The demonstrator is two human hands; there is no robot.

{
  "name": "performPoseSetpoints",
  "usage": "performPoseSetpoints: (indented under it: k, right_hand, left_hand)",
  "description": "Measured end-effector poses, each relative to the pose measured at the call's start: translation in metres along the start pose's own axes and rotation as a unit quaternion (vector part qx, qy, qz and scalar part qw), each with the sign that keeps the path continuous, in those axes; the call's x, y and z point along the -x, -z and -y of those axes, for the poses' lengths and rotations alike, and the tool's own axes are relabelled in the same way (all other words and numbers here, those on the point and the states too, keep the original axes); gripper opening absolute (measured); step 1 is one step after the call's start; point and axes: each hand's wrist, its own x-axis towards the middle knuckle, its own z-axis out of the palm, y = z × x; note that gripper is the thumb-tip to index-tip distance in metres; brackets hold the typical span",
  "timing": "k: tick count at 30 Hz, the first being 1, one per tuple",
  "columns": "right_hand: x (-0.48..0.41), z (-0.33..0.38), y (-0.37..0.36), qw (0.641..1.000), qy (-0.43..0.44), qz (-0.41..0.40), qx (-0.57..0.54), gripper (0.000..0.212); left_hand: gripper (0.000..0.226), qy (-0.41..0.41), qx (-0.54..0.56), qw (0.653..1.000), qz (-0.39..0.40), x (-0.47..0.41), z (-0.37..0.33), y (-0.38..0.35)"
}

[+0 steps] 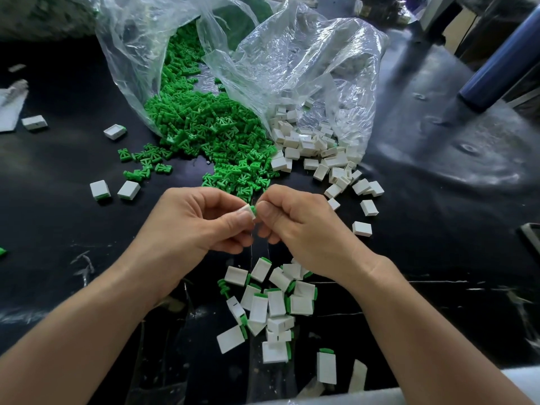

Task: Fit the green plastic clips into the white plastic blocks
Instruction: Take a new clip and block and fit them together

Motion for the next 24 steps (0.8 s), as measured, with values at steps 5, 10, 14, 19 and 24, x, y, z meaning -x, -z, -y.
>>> performPoseSetpoints:
  k: [5,10,14,19,24]
  right_hand:
    - [0.002,0.001,0.007,0.997,0.035,0.023,0.068,0.019]
    - [0.002,0.002,0.007,0.976,0.068,0.075,0.193,0.018]
    - [0.002,0.002,0.010,0.988,0.090,0.026,0.122,0.018]
    - [0.001,0.002,0.002,0.993,0.095,-0.051,0.037,0.018]
    - [0.001,0.000,0.002,1.000,0.017,0.012,0.016,0.023]
  left_hand:
    - [0.020,-0.033,-0.060,0.997,0.030,0.002,-0.002,0.002]
    - [0.007,-0.052,-0.141,0.988,0.046,0.004,0.003,0.001]
    - [0.017,-0.049,-0.051,0.997,0.035,0.004,0.000,0.000]
    - [0.016,-0.047,0.021,0.999,-0.009,0.003,-0.002,-0.004]
    - [0.021,-0.019,-0.002,1.000,-0.004,0.001,-0.001,-0.002]
